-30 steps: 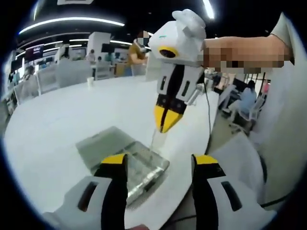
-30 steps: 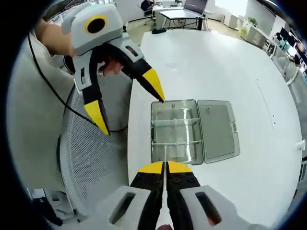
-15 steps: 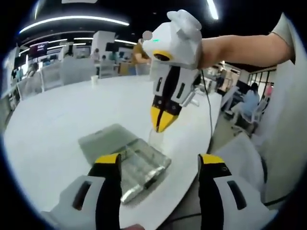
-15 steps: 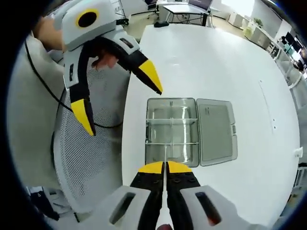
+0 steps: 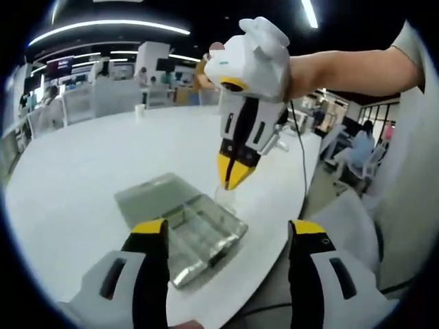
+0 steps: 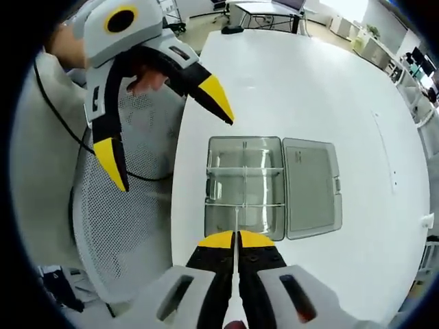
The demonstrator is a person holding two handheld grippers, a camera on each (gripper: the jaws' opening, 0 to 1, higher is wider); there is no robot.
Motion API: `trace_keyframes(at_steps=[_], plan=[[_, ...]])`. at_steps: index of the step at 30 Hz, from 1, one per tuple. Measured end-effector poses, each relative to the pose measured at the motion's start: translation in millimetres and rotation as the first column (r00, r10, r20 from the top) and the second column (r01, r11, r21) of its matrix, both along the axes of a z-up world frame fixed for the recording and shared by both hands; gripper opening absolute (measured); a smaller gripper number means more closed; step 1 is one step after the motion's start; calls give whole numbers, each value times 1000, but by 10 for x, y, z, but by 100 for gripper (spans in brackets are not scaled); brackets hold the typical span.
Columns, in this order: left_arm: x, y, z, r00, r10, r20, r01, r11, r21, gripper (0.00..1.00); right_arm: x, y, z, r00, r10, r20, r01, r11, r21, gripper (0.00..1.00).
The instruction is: Insert the divider into the dual guide fixture by aligning both edges with the guide slots and pushing it downward to the bottom, including one-sided entry, uneven engagement, binding, and posture correction.
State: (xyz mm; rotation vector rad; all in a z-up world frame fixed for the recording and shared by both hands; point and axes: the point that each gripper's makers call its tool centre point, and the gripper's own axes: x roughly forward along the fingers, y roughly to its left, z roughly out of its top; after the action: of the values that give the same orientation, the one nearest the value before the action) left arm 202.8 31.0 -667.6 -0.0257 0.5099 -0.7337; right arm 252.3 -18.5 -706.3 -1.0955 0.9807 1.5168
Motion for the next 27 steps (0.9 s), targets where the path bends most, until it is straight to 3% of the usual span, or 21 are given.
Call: trace_keyframes(at_steps=[27], plan=[[-13,38,-36,1000,16,-15,-16,1000,-4,69,49,9,-148,1000,-11,-11,11,1000,-25,0]])
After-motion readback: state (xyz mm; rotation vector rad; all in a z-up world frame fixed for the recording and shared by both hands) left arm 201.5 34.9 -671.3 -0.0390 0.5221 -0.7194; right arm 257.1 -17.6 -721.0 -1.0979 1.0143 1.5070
